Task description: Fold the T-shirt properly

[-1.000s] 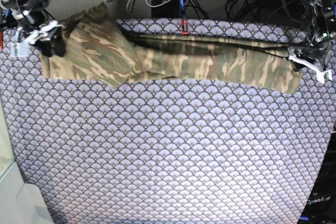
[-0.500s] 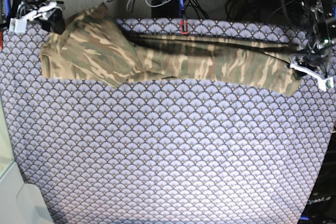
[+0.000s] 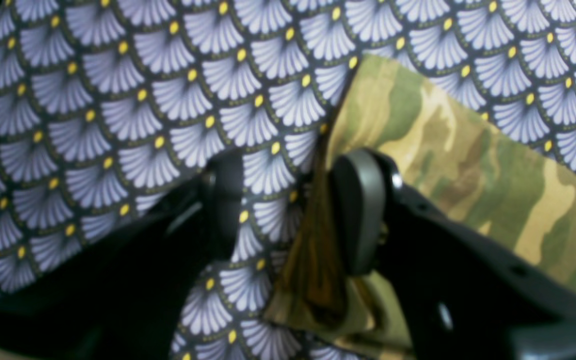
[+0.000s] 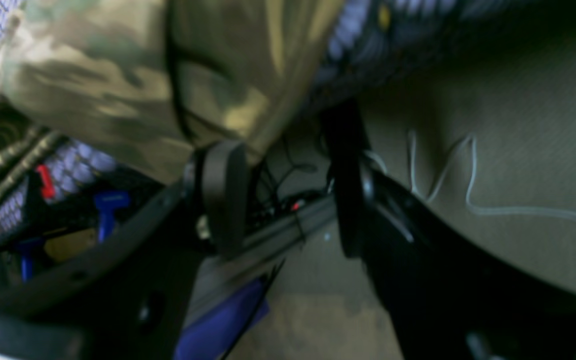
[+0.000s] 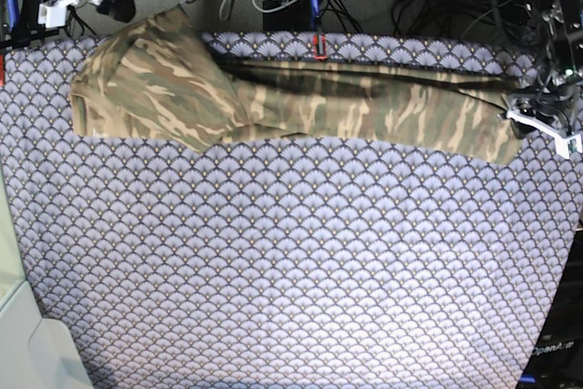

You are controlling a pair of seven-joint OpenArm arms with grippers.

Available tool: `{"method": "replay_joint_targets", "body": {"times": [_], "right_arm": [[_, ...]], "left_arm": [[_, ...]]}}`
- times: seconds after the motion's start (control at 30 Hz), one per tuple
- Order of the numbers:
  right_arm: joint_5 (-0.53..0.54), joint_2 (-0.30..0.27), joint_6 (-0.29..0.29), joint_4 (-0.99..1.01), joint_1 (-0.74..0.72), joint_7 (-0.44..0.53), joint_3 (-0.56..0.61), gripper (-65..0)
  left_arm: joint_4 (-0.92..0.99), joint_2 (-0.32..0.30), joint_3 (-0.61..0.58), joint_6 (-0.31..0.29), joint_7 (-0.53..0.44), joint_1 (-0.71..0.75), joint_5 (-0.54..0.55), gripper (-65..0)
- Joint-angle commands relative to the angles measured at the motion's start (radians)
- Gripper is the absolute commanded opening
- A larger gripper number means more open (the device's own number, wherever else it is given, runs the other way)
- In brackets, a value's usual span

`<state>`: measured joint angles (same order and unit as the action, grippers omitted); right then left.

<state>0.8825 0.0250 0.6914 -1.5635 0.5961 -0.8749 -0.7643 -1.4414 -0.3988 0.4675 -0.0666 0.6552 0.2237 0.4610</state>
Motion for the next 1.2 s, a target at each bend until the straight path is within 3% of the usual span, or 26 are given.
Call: {"method": "replay_joint_targets", "body": {"times": [0.0,0.33,1.17], "right_arm": [[0.02,-0.009,0.007,-0.001,0.011,0.012,-0.005,-35.2],[0.02,-0.009,0.007,0.018,-0.014,-0.059,-0.002,-35.2],[0.019,-0.015,0.007,0.021,-0.083,-0.054,0.052,-35.2]], "left_arm": [[-0.014,-0.021,0.006,0.003,-0.016,-0.007,0.002,-35.1],[-0.014,-0.019,0.006,0.003,-0.016,-0.007,0.002,-35.1],[-0.014,-0.016,0.006,0.003,-0.016,-0.005,0.002,-35.1]]}}
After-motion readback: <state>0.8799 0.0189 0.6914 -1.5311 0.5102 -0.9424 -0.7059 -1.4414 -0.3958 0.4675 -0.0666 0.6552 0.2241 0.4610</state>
